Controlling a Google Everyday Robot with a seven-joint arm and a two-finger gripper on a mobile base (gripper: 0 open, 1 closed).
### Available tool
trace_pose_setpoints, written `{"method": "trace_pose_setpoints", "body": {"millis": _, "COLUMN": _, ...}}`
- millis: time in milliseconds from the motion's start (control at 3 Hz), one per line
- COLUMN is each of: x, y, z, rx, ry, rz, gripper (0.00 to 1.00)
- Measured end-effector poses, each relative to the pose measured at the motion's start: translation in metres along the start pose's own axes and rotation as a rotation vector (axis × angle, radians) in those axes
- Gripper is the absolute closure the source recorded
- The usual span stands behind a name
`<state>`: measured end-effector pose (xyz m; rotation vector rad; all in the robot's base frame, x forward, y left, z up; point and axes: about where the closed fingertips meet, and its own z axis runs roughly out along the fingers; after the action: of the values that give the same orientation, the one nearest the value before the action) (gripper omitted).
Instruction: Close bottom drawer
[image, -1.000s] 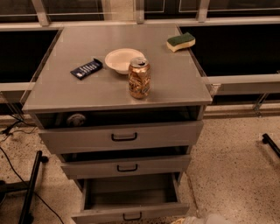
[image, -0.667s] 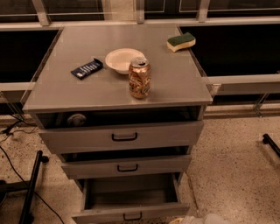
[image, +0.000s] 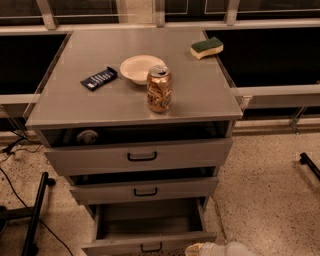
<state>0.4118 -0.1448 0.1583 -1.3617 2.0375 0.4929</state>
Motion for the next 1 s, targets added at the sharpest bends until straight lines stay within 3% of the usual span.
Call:
{"method": "trace_pose_setpoints", "body": {"millis": 667, "x": 0.001, "y": -0.004, "z": 0.004, "rx": 0.048, "ry": -0.028, "rz": -0.039, "gripper": 1.00}}
{"method": "trace_pose_setpoints", "body": {"millis": 1000, "x": -0.011, "y": -0.014, "z": 0.013, "rx": 0.115, "ry": -0.060, "rz": -0.123, "gripper": 1.00}}
